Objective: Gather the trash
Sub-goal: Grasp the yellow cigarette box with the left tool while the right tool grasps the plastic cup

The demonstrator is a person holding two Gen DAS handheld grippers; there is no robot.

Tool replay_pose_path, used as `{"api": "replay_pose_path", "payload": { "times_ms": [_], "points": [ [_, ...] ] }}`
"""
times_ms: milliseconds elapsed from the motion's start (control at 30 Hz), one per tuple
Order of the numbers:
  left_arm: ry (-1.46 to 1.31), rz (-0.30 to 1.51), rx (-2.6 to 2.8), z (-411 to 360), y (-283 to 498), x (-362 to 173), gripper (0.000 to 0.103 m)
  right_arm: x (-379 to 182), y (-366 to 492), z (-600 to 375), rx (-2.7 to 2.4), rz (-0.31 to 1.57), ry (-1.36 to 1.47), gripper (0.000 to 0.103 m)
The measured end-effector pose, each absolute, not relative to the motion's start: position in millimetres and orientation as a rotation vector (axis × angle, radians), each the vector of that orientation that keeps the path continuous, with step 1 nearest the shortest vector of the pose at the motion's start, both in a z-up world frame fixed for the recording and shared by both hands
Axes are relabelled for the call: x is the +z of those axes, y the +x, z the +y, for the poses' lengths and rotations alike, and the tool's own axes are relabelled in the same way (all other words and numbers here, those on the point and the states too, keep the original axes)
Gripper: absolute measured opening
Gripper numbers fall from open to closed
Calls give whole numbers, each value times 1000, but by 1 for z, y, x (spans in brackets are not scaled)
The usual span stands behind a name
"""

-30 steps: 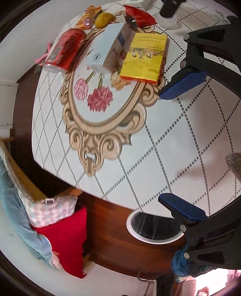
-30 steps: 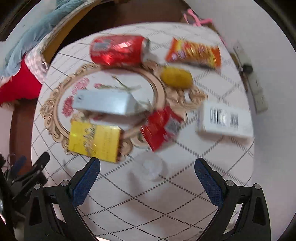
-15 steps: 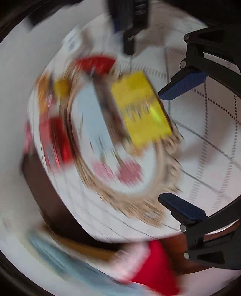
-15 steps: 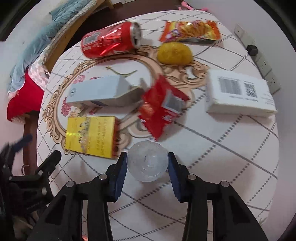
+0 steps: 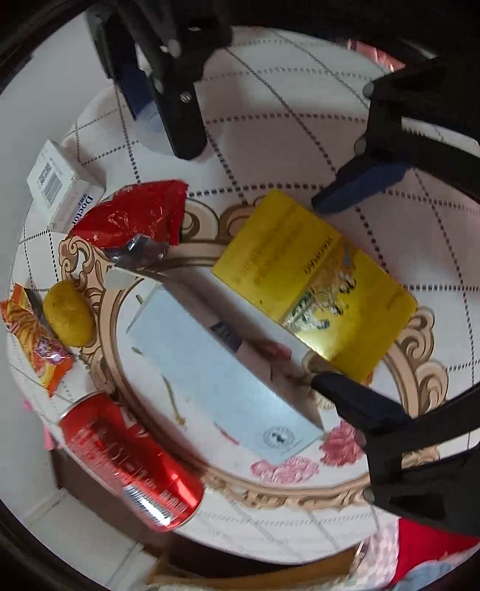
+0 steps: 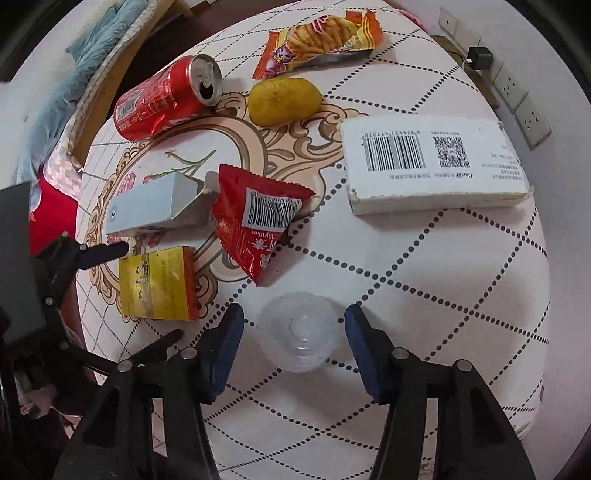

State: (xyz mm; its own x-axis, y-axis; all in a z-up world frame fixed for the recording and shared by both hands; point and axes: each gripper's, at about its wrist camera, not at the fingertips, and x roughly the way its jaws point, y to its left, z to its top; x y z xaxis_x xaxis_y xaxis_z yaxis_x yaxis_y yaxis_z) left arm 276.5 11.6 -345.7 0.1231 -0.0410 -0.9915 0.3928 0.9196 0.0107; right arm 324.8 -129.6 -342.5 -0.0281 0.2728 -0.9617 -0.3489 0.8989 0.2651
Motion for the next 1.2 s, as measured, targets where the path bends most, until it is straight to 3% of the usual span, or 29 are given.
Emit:
{"api": "replay_pose_path", "payload": {
  "times_ms": [267,367,600,633,700,767,900,1200],
  "points": [
    [146,1454,-114,26,267,-346,76,-341,323,-129,506,1505,-75,59],
    [-66,1506,105,51,252,-348,75,-340,317,-126,514,1491,-94,59],
    [-128,1411,205,68,228,-346,78,-343,309,-114,512,1457,-162,59],
    [-119,1400,194,67,229,-346,78,-343,308,-112,509,1452,-174,58],
    [-104,1394,175,69,232,-346,79,-342,307,-109,504,1435,-187,46],
    [-87,1384,160,67,234,-345,78,-343,307,-107,502,1434,-184,44],
    [-110,1360,132,68,236,-343,65,-344,306,-106,500,1433,-190,44],
    [-119,1243,276,59,175,-294,61,-330,291,-101,539,1383,-204,44]
  ]
}}
